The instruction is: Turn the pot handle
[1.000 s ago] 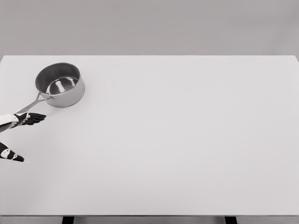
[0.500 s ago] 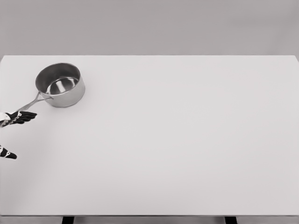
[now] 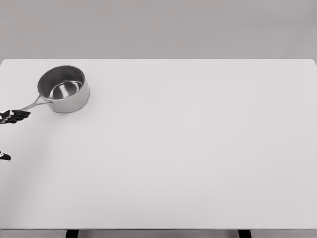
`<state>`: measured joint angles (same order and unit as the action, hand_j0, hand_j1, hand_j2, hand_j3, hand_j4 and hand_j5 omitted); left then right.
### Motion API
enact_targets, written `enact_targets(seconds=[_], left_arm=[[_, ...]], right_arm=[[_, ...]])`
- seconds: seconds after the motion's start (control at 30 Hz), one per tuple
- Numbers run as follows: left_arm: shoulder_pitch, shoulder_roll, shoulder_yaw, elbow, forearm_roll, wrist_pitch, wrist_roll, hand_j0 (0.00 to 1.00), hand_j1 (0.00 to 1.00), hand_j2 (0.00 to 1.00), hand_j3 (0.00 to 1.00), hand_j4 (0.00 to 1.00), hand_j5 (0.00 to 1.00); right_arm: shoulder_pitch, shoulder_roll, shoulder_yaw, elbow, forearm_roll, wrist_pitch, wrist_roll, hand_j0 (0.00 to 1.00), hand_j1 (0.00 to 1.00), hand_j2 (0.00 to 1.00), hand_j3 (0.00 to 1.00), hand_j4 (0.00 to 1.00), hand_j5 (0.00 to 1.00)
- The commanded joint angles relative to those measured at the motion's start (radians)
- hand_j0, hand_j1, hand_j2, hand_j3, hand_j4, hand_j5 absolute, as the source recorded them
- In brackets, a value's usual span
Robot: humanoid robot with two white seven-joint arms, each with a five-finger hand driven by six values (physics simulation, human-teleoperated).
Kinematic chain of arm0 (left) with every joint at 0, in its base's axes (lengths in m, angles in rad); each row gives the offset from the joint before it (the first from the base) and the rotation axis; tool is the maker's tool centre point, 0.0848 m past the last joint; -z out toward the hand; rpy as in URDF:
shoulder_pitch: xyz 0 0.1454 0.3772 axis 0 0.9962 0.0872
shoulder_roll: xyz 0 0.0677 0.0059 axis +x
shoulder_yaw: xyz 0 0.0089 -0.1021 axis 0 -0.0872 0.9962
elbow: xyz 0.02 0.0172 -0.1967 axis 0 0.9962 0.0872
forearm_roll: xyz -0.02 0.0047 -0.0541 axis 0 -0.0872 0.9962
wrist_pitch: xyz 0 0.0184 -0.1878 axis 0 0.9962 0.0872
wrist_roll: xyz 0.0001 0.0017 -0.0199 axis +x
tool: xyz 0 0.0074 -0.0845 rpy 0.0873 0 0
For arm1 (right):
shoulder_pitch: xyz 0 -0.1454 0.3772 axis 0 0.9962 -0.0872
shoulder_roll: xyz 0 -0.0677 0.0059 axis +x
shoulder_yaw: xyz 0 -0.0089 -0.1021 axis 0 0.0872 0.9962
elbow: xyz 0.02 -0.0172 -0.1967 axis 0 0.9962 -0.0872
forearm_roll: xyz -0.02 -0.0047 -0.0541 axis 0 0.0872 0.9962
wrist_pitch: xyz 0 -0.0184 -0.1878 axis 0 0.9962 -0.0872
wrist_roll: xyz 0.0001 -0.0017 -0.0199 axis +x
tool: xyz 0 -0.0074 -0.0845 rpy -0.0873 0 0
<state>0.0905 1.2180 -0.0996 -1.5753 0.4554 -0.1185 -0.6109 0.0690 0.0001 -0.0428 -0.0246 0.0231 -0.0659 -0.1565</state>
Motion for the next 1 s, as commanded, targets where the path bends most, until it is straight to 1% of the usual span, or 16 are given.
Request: enact_targets(seconds=[0.0, 0.33, 0.5, 0.83, 0.97], left_arm=[[-0.002, 0.002, 0.0, 0.011, 0.005, 0.0, 0.0, 1.0, 1.0, 1.0, 1.0, 1.0, 1.0], [-0.028, 0.002, -0.002, 0.026, 0.005, 0.0, 0.0, 1.0, 1.0, 1.0, 1.0, 1.0, 1.0], [-0.029, 0.002, -0.003, 0.021, 0.005, 0.0, 0.0, 1.0, 1.0, 1.0, 1.0, 1.0, 1.0], [-0.029, -0.018, -0.008, 0.038, -0.017, 0.0, 0.0, 1.0, 1.0, 1.0, 1.0, 1.0, 1.0], [-0.04, -0.018, -0.008, 0.052, -0.017, 0.0, 0.0, 1.0, 1.0, 1.0, 1.0, 1.0, 1.0]], right_arm=[[0.0, 0.0, 0.0, 0.0, 0.0, 0.0, 0.0, 1.0, 1.0, 1.0, 1.0, 1.0, 1.0], [0.0, 0.0, 0.0, 0.0, 0.0, 0.0, 0.0, 1.0, 1.0, 1.0, 1.0, 1.0, 1.0], [0.0, 0.0, 0.0, 0.0, 0.0, 0.0, 0.0, 1.0, 1.0, 1.0, 1.0, 1.0, 1.0], [0.0, 0.0, 0.0, 0.0, 0.0, 0.0, 0.0, 1.0, 1.0, 1.0, 1.0, 1.0, 1.0], [0.0, 0.0, 0.0, 0.0, 0.0, 0.0, 0.0, 1.0, 1.0, 1.0, 1.0, 1.0, 1.0]])
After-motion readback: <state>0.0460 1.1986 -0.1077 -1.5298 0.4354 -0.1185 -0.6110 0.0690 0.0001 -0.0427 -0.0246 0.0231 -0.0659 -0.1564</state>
